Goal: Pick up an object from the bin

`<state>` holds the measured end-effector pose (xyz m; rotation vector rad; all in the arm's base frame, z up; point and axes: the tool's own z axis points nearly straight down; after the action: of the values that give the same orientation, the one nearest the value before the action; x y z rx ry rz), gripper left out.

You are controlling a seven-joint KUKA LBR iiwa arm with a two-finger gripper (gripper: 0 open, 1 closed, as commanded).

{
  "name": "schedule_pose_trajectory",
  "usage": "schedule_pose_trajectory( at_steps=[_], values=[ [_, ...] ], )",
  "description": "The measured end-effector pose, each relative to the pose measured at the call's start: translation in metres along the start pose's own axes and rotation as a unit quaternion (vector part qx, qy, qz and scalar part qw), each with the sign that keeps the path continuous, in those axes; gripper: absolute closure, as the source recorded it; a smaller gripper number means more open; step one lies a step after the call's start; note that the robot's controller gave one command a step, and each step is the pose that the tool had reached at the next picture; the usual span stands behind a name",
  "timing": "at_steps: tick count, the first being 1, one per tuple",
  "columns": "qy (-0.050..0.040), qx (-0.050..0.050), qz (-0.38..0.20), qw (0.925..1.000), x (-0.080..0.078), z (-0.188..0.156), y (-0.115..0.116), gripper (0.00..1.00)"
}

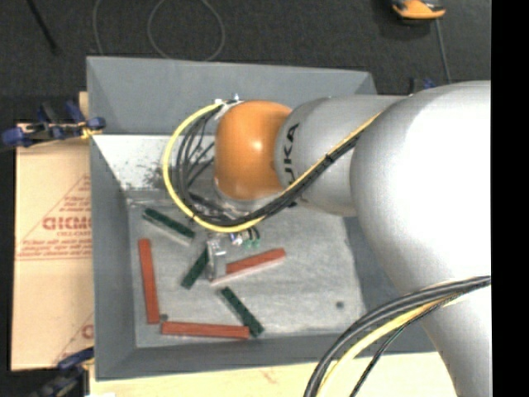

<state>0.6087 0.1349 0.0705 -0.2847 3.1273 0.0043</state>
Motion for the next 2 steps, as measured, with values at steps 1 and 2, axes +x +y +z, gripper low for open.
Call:
schedule_pose_trajectory(
  at_steps=[1,2],
  values=[
    [-0.0026,0.0,0.003,1.0,-0.002,-0.002,-0.003,1.0],
    [-0.0051,-0.001,0.003,1.0,-0.001,-0.127,0.06,1.0]
  ],
)
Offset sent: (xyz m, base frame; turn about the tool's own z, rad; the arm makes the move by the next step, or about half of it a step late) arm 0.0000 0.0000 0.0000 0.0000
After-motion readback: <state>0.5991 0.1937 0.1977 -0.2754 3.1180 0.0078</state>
